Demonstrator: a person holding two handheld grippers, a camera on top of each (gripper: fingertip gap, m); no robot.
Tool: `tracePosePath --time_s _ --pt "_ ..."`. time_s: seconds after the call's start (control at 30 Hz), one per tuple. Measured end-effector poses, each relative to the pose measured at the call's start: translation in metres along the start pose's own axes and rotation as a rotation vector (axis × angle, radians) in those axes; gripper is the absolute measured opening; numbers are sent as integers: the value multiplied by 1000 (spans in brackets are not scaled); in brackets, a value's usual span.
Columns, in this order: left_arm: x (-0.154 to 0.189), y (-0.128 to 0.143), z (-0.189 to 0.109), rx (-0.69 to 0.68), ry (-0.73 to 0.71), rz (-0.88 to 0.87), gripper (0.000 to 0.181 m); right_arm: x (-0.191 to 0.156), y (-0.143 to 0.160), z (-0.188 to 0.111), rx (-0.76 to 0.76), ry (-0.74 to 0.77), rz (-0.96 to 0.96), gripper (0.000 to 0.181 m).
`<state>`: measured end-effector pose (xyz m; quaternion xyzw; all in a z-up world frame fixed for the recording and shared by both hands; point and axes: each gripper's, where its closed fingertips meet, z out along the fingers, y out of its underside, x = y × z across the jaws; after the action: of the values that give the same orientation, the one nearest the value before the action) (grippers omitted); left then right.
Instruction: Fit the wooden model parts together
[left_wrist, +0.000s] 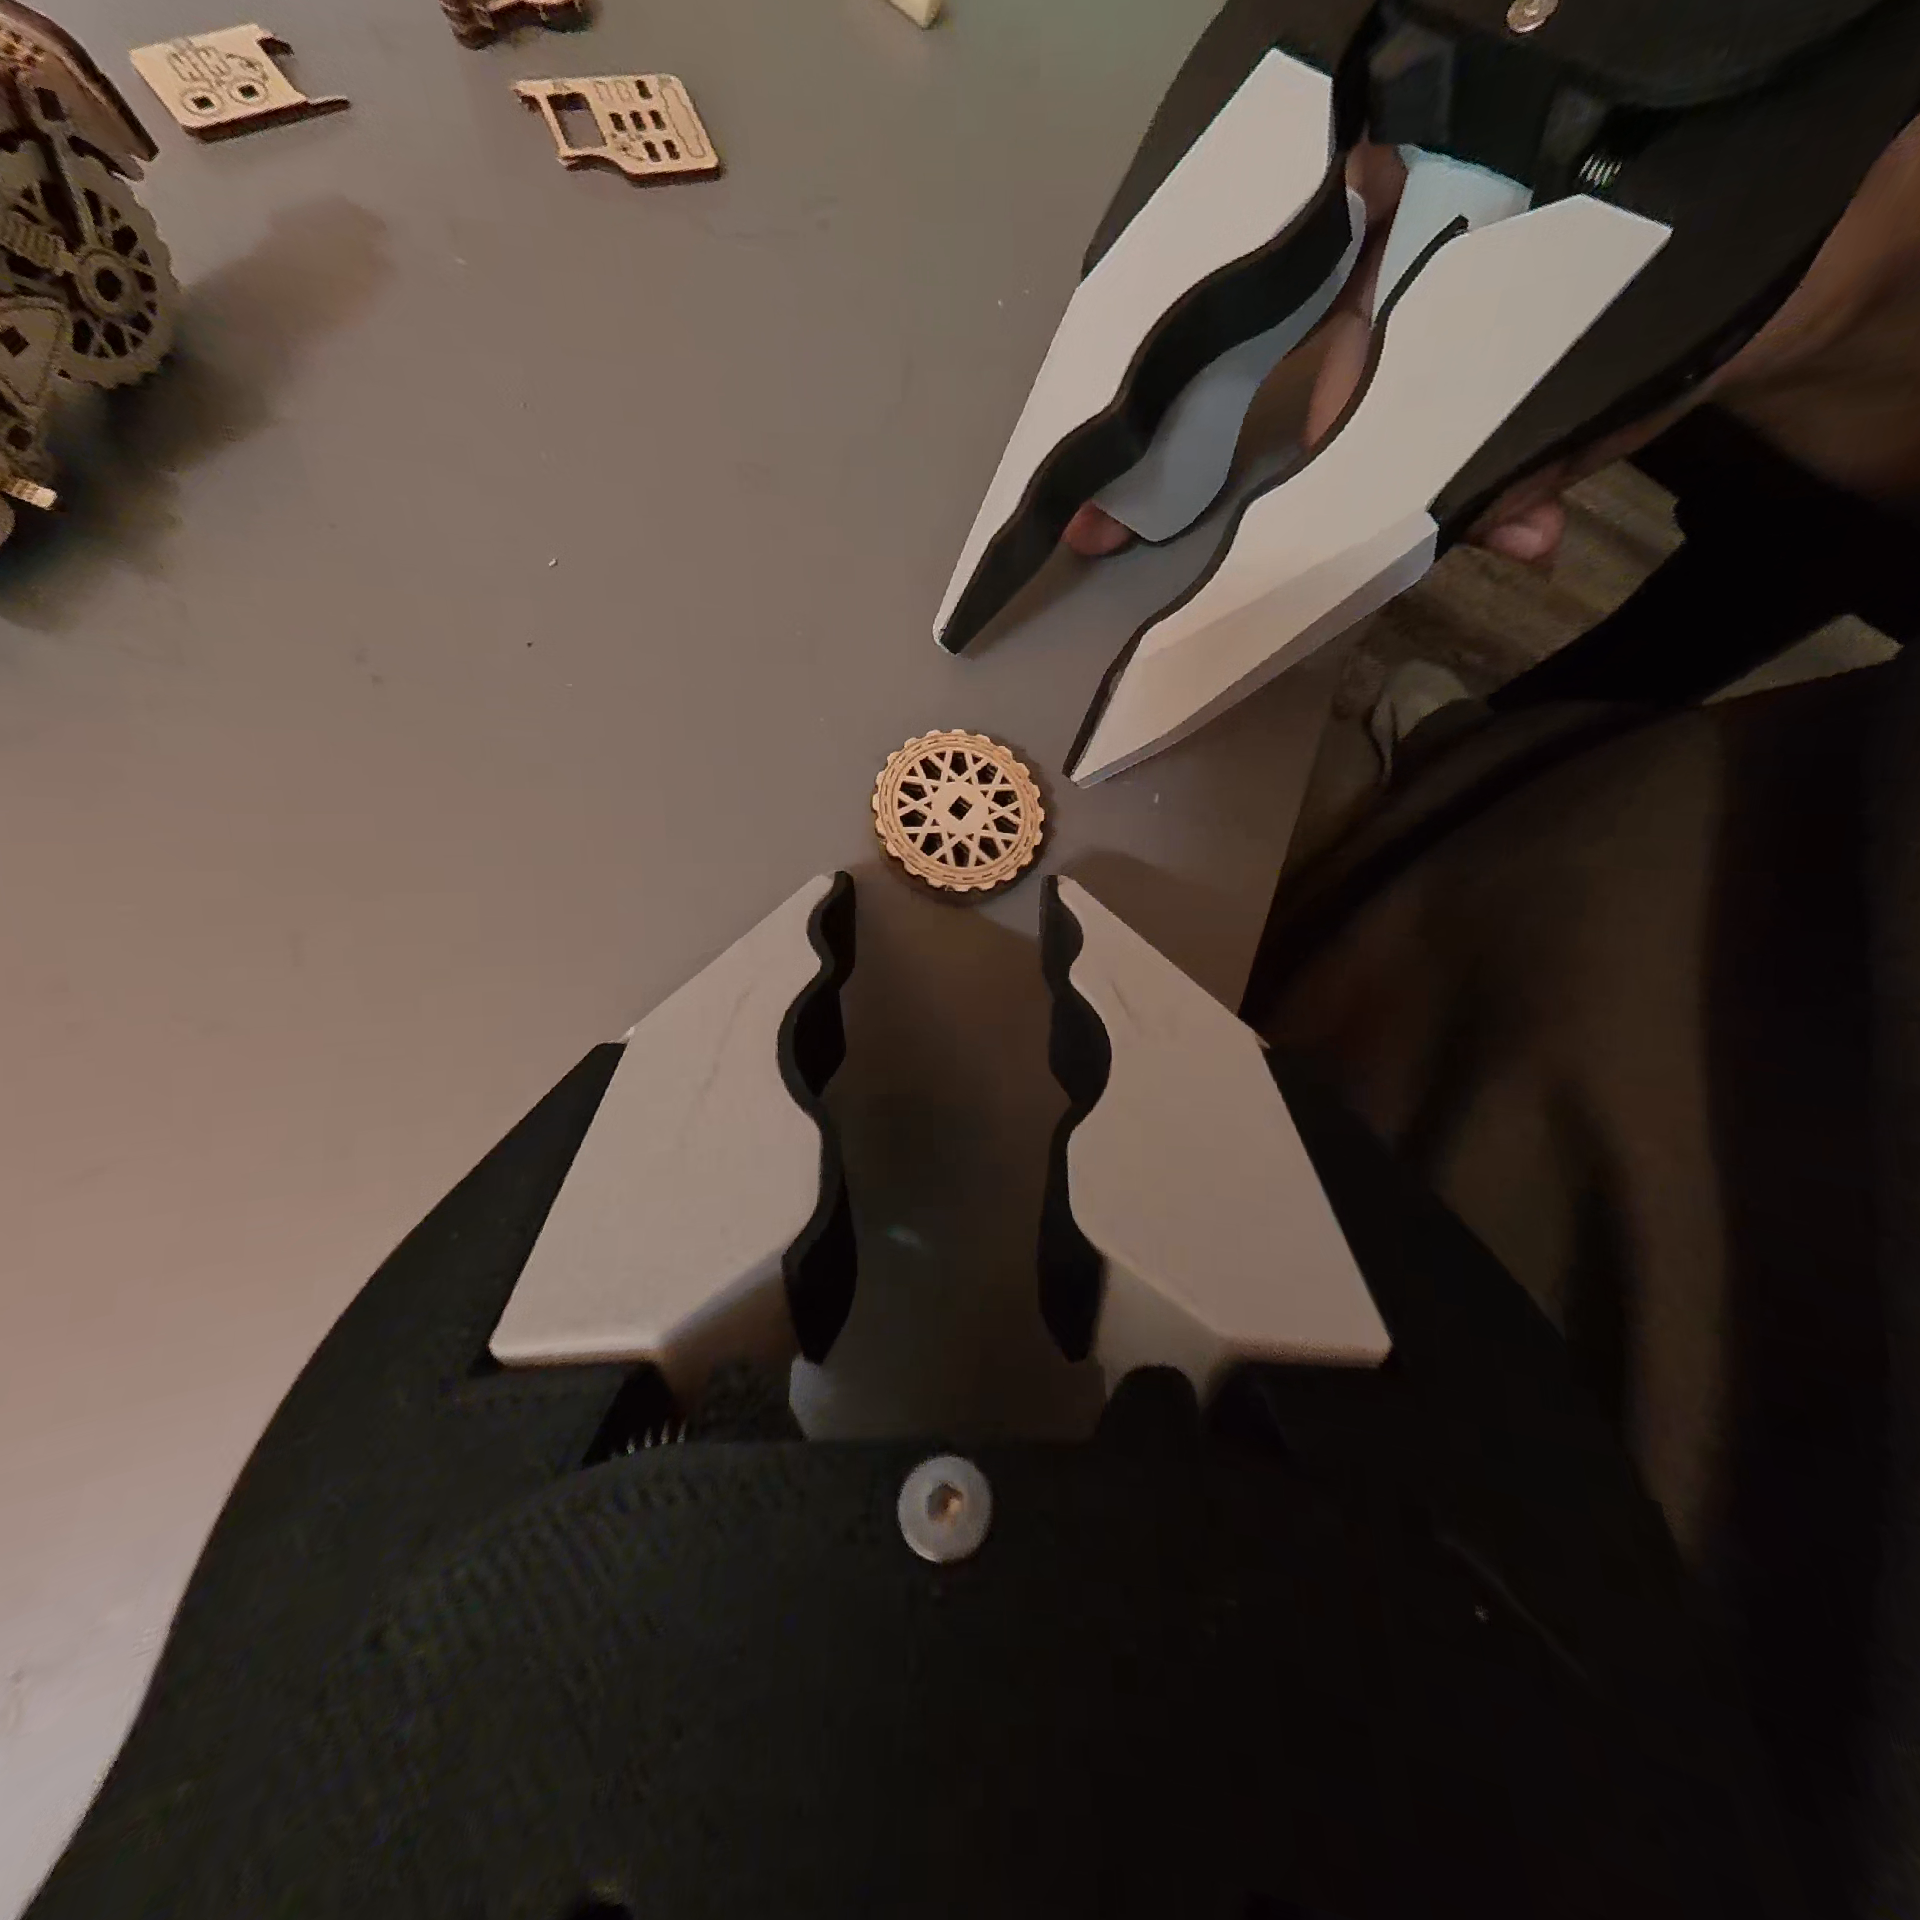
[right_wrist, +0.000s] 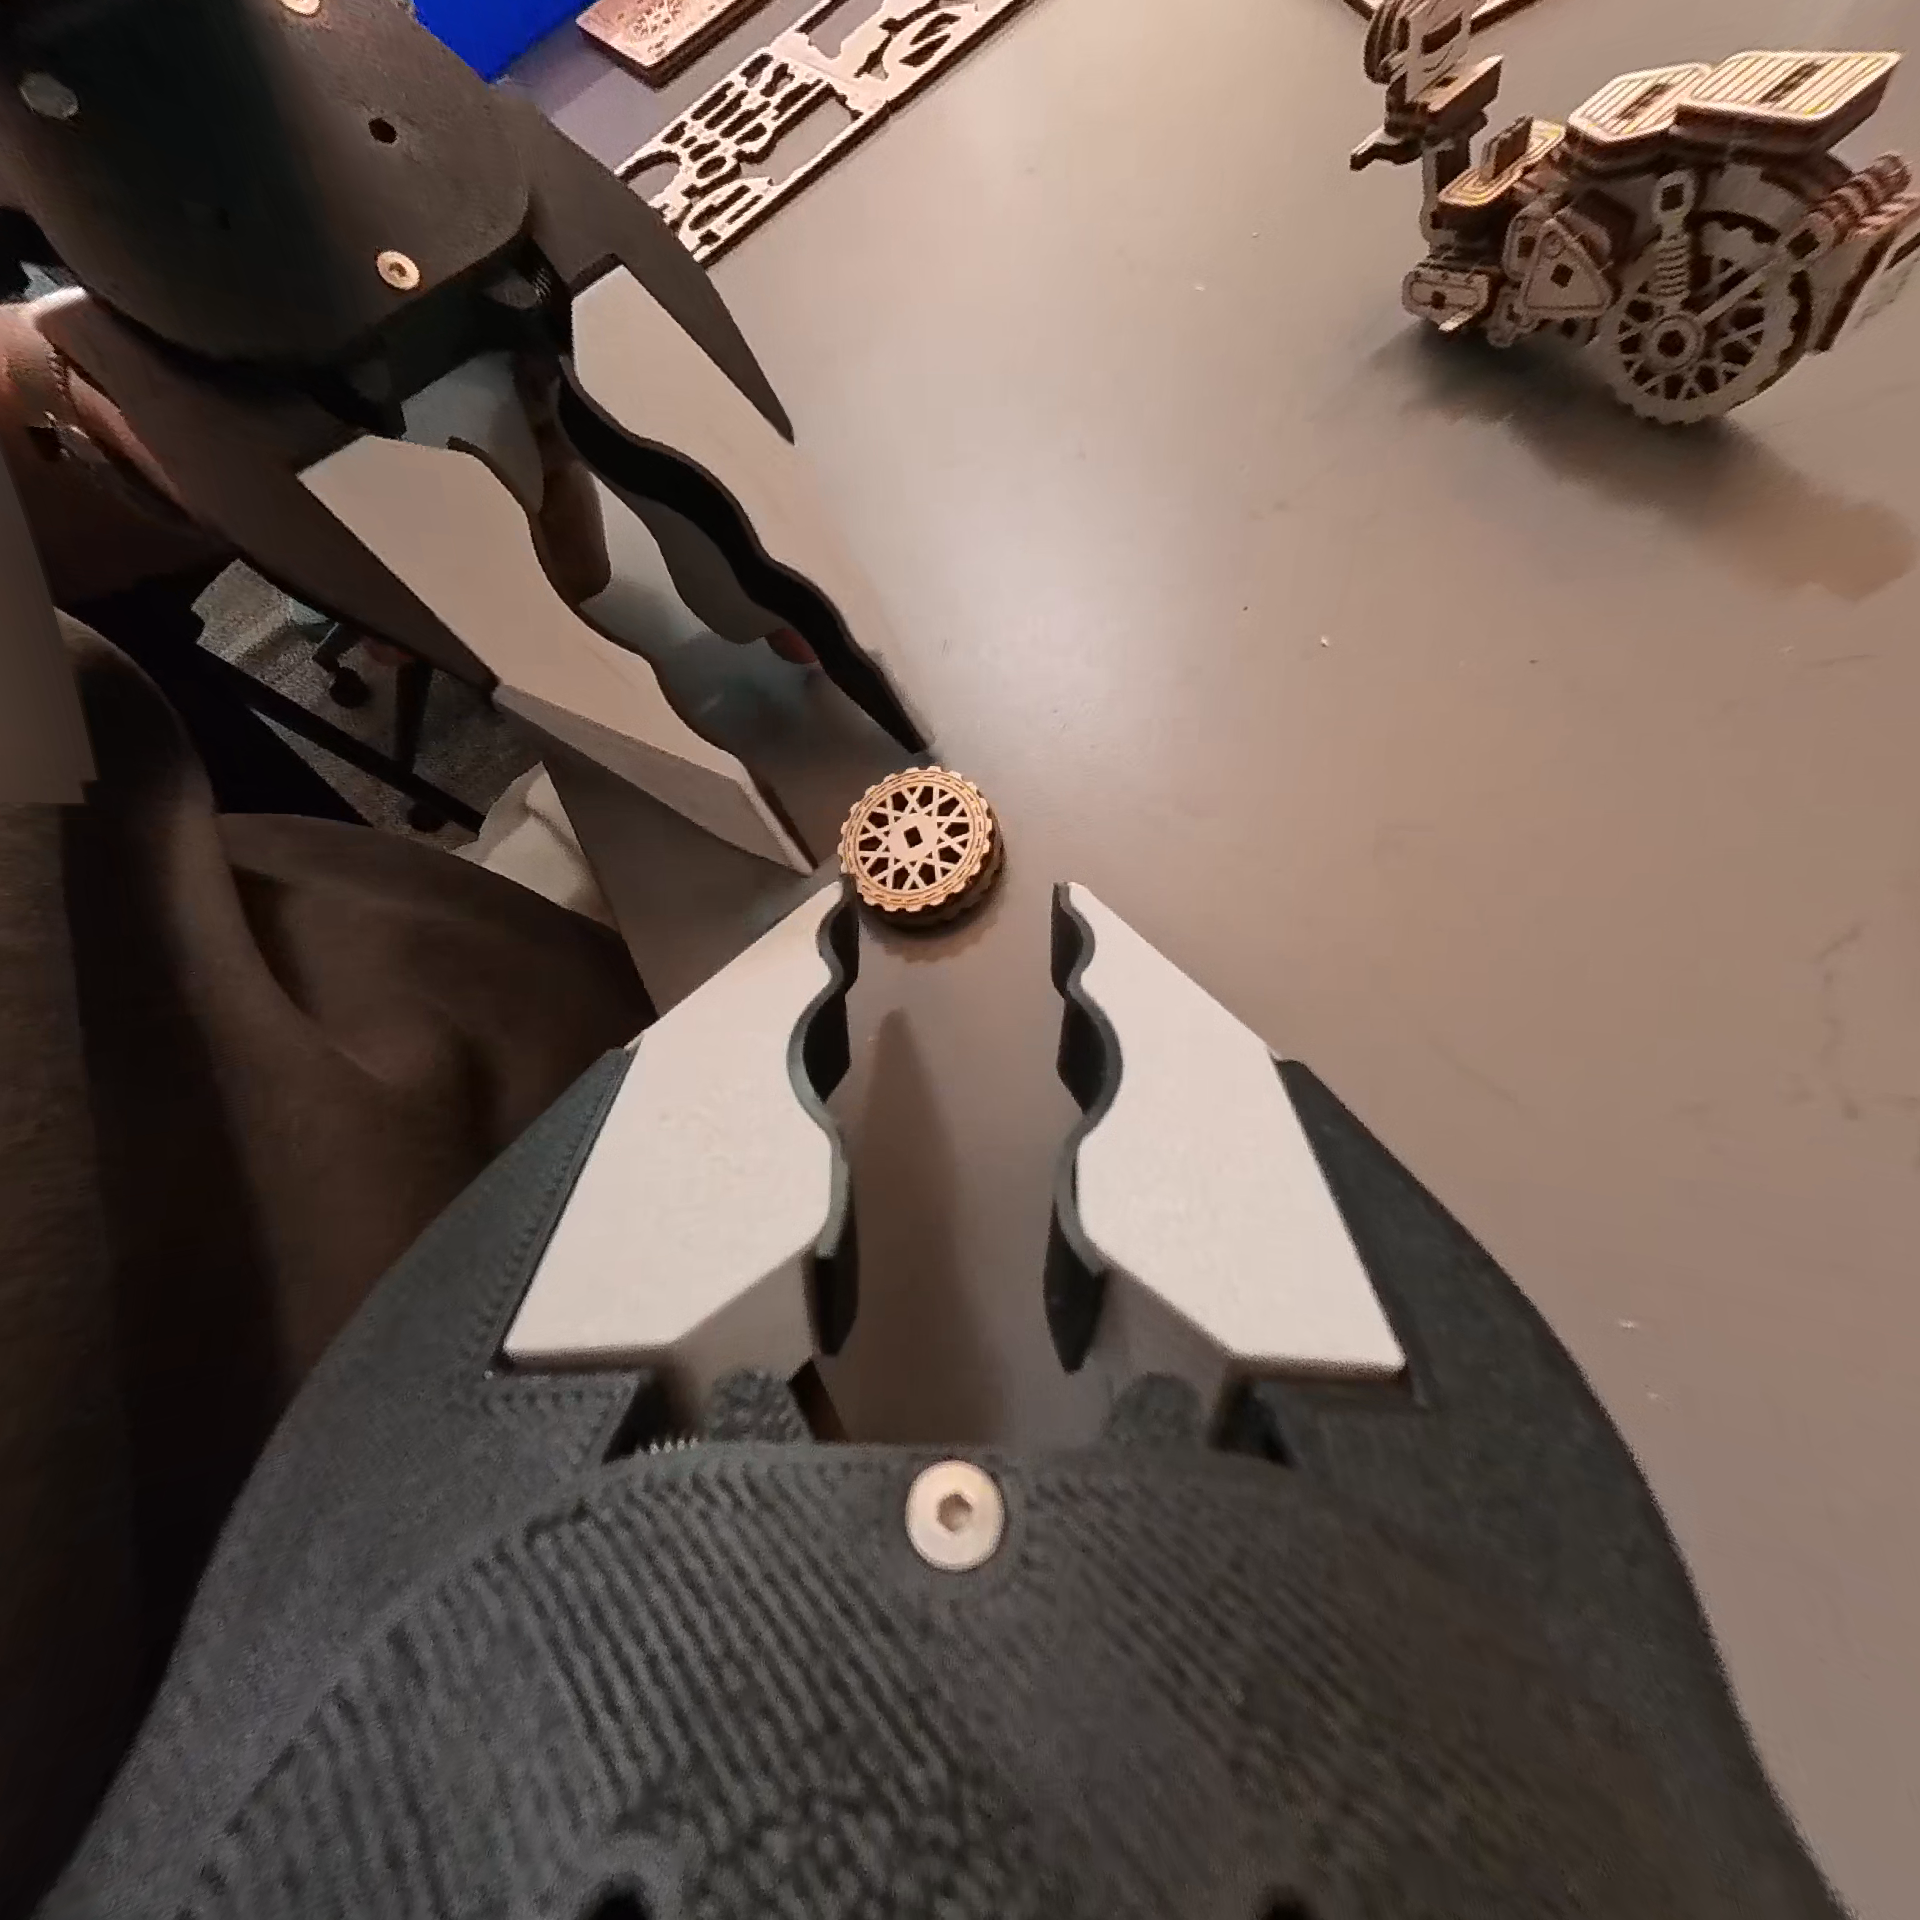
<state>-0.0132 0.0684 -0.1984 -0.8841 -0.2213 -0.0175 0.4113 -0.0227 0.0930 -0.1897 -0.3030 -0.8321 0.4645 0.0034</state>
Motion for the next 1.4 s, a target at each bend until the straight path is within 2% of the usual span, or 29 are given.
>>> tracePosePath --time_s 0.47,1.0,1.23,1.4 --pt "14 1 1 -9 70 -18 34 1 1 0 -5 1 8 34" --pt "11 2 1 -15 53 -8 35 0 2 -1 -10 -16 7 33" --pt "13 3 0 -21 57 12 31 3 12 3 -77 76 -143 22" --pt "15 2 1 -19 55 20 32 1 12 2 -74 43 -109 23"
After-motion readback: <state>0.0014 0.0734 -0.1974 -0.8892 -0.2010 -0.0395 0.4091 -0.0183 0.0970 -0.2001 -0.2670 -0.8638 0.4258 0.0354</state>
